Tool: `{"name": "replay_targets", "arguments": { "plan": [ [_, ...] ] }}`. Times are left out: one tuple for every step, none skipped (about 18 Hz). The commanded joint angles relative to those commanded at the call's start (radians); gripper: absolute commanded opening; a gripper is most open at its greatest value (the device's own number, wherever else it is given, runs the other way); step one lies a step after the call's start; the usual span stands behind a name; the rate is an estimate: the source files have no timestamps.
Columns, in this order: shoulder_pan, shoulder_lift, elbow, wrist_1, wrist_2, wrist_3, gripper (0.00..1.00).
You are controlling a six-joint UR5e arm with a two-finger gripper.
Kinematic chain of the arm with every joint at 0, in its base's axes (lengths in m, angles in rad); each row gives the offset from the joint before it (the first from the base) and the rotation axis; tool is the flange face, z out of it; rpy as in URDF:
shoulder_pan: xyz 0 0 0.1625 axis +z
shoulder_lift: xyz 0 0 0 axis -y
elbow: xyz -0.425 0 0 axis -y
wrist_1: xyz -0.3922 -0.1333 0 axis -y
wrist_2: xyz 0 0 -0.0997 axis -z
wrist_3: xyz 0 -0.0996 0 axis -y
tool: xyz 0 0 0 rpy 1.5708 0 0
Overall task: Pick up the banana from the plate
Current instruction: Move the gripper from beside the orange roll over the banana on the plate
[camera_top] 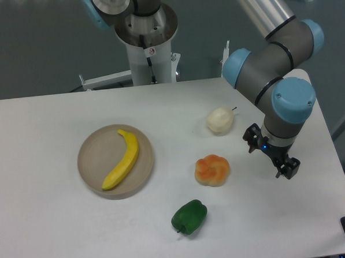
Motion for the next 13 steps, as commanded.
{"name": "replay_targets", "arguments": {
  "plan": [
    [-0.002,0.0,0.0,0.002,0.0,-0.002,1.0],
    [-0.009,-0.005,0.001,0.005,0.0,-0.008,1.0],
    [-0.027,-0.008,0.006,0.005,0.005,-0.014,1.0],
    [-0.038,-0.002,0.009,0.0,0.002,-0.026,1.0],
    [-0.058,0.006,0.005,-0.002,0.0,-0.072,1.0],
    [-0.075,0.021,-0.005,-0.005,-0.006,-0.121,1.0],
    [-0.098,0.028,-0.009,-0.009,-0.008,-0.156,1.0],
    [-0.126,0.035,-0.018,-0.017,-0.009,-0.176,1.0],
    [-0.155,0.05,-0.021,-0.031,-0.011,-0.195,1.0],
    [-0.185,0.06,-0.023,-0.046,-0.011,-0.221,1.0],
    [-0.211,0.072,-0.023,-0.066,-0.017,-0.253,1.0],
    [-0.231,0.084,-0.026,-0.083,-0.02,-0.285,1.0],
    [-0.254,0.095,-0.032,-0.093,-0.028,-0.313,1.0]
  ]
}}
